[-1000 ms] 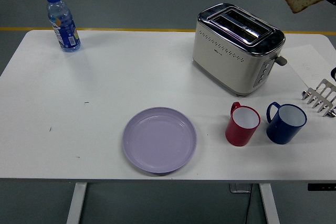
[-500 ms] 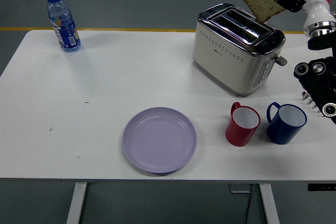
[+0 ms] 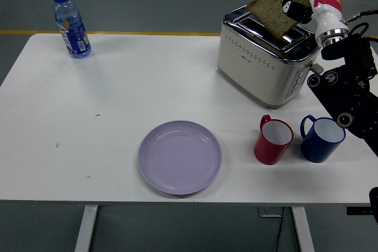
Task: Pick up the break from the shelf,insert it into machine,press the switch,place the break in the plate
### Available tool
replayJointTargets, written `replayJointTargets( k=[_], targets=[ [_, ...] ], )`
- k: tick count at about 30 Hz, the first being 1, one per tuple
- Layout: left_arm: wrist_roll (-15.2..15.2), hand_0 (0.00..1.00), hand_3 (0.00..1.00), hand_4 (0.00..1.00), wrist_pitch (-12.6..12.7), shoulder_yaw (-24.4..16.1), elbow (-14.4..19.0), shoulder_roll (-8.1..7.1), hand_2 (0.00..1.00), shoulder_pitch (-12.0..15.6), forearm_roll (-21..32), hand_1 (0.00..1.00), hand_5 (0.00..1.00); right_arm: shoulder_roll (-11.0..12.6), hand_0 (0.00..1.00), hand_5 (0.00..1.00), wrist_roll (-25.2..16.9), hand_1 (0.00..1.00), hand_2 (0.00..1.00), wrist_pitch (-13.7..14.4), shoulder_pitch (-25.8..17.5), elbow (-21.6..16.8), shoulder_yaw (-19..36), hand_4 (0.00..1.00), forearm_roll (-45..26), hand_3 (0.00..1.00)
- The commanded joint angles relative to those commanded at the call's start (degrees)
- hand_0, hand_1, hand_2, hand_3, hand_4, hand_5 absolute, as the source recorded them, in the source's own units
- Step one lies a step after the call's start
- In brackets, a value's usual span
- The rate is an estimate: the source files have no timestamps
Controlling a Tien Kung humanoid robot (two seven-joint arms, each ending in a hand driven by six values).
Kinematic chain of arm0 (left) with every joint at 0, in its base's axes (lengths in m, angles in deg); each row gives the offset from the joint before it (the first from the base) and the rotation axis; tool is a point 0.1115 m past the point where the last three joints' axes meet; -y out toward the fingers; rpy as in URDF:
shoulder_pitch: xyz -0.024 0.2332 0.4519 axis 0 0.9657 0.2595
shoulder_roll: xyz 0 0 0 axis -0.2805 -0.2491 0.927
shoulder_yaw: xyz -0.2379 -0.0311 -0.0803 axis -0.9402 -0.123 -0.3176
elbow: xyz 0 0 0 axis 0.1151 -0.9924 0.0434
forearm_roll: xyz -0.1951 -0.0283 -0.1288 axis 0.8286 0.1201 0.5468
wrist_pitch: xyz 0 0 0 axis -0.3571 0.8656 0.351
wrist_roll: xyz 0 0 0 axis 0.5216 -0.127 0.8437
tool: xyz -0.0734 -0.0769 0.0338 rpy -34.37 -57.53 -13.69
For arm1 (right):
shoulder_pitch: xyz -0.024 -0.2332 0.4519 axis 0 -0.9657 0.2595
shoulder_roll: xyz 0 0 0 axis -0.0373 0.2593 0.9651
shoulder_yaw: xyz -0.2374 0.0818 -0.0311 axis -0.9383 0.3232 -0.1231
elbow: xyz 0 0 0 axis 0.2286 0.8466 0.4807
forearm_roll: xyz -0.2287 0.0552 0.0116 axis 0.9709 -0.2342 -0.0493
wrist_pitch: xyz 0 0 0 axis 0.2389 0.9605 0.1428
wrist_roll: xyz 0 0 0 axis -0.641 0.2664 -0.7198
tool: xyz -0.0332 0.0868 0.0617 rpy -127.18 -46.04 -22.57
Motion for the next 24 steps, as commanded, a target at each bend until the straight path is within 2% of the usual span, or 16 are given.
replayJointTargets(
  k=[7,13,14,19,20,24],
  targets=[
    [-0.25,0.703,0.720,0.436,0.23,0.21,0.00,0.00,0.803,-0.04,0.35,0.775,0.956,-0.43,0.259,0.002,0.63,0.303,0.372,-0.68,0.51,2.66,-0.36,0.468,1.95,0.460],
    [-0.27,0.703,0.718,0.436,0.27,0.32,0.00,0.00,0.800,-0.05,0.42,0.774,0.953,-0.84,0.272,0.002,2.26,0.313,0.386,-2.36,1.25,4.04,-1.41,0.476,3.93,0.479],
    [-0.27,0.702,0.716,0.436,0.27,0.34,0.00,0.00,0.800,-0.05,0.43,0.775,0.953,-0.98,0.317,0.002,2.55,0.384,0.470,-2.55,1.44,4.38,-1.63,0.518,4.22,0.566],
    [-0.26,0.702,0.716,0.436,0.30,0.34,0.00,0.00,0.800,-0.05,0.38,0.775,0.953,-1.46,0.317,0.002,3.99,0.384,0.470,-3.15,2.21,5.57,-1.83,0.518,6.29,0.566],
    [-0.25,0.702,0.715,0.434,0.30,0.35,0.00,0.00,0.800,-0.05,0.37,0.773,0.950,-1.51,0.378,0.002,4.26,0.481,0.577,-3.31,2.30,5.70,-1.82,0.535,6.58,0.717],
    [-0.26,0.702,0.715,0.434,0.34,0.64,0.00,0.00,0.800,-0.06,0.60,0.773,0.950,-1.72,0.378,0.002,5.50,0.481,0.577,-5.01,2.59,6.29,-1.59,0.535,7.98,0.717]
  ],
)
